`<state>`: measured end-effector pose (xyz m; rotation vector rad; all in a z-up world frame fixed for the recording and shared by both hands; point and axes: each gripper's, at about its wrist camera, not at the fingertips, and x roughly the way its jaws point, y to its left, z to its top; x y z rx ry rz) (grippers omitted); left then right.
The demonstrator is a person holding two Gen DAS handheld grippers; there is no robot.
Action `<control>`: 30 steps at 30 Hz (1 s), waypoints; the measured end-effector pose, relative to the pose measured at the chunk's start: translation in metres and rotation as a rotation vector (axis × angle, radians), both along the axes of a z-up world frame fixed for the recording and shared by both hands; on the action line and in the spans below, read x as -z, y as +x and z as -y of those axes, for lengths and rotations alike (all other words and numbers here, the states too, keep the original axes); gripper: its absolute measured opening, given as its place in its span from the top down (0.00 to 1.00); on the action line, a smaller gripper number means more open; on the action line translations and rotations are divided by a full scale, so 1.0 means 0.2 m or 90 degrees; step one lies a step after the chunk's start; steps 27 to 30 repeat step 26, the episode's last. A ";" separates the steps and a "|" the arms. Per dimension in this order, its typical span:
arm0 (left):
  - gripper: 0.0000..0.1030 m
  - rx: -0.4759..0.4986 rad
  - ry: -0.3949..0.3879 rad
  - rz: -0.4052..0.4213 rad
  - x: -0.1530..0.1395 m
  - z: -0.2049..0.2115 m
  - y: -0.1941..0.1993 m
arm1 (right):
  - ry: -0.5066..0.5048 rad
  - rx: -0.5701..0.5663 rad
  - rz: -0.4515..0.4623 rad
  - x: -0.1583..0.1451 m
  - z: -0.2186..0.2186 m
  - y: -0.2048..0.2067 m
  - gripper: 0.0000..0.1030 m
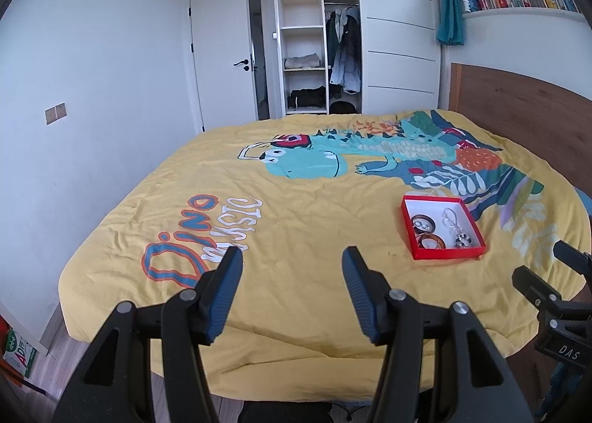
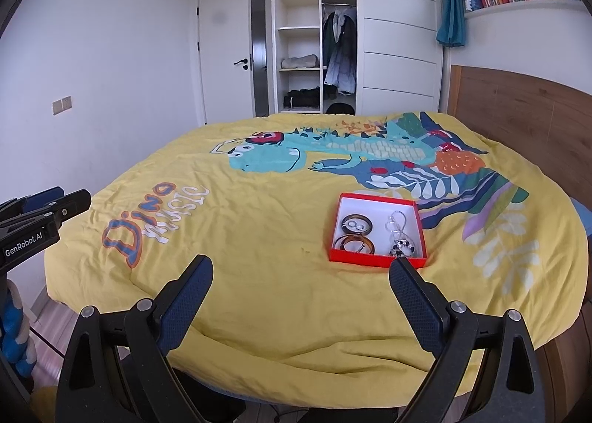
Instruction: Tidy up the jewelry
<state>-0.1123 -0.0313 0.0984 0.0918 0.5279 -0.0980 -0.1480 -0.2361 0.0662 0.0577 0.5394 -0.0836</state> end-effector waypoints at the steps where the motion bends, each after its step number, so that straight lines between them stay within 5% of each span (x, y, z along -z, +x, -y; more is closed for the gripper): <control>1: 0.48 0.000 -0.001 0.000 0.00 0.00 0.00 | 0.000 0.000 0.000 0.00 0.00 0.00 0.08; 30: 0.48 0.009 -0.003 -0.012 0.03 -0.04 0.02 | 0.000 0.000 -0.002 0.01 0.01 -0.01 0.08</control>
